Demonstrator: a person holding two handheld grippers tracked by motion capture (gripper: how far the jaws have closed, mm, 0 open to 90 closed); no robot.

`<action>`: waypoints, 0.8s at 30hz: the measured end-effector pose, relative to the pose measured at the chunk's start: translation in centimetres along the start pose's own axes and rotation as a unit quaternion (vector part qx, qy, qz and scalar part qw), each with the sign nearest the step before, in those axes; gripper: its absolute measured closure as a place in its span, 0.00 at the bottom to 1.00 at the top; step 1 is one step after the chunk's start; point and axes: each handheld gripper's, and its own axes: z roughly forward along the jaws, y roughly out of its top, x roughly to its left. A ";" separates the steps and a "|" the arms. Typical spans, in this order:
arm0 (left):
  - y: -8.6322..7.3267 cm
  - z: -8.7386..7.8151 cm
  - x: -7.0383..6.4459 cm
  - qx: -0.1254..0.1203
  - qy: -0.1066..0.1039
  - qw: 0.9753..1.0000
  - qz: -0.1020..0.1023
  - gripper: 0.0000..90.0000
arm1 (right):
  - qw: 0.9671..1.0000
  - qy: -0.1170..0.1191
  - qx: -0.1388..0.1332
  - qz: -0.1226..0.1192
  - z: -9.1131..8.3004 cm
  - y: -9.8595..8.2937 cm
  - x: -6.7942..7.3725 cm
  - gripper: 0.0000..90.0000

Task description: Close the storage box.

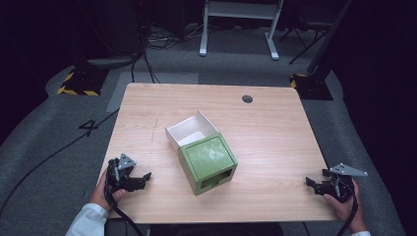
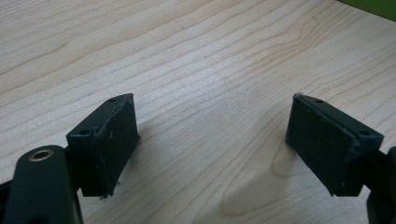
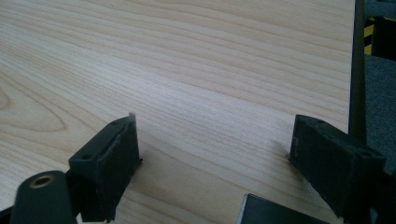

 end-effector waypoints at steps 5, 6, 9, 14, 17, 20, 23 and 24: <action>0.1 0.1 -0.2 0.002 0.006 1.000 -0.005 0.17 | 1.000 0.000 0.000 0.000 0.0 0.0 0.0 0.18; 0.1 0.1 -0.2 0.002 0.006 1.000 -0.005 0.17 | 1.000 0.000 0.000 0.000 0.0 0.0 0.0 0.18; 0.1 0.1 -0.2 0.002 0.006 1.000 -0.005 0.17 | 1.000 0.000 0.000 0.000 0.0 0.0 0.0 0.18; 0.2 0.2 -0.3 0.001 0.010 1.000 -0.010 0.17 | 1.000 0.000 0.000 0.000 0.0 0.0 0.0 0.18; 0.2 0.2 -0.3 0.002 0.011 1.000 -0.012 0.16 | 1.000 0.000 0.000 0.001 0.0 0.0 0.0 0.18; 0.2 0.2 -0.3 0.002 0.011 1.000 -0.012 0.16 | 1.000 0.000 0.000 0.000 0.0 0.0 0.0 0.18; 0.2 0.2 -0.3 0.002 0.012 1.000 -0.012 0.16 | 1.000 0.000 0.000 0.001 0.0 0.0 0.0 0.18; 0.2 0.2 -0.4 0.003 0.012 1.000 -0.012 0.16 | 1.000 0.000 0.000 0.001 0.0 0.0 0.0 0.18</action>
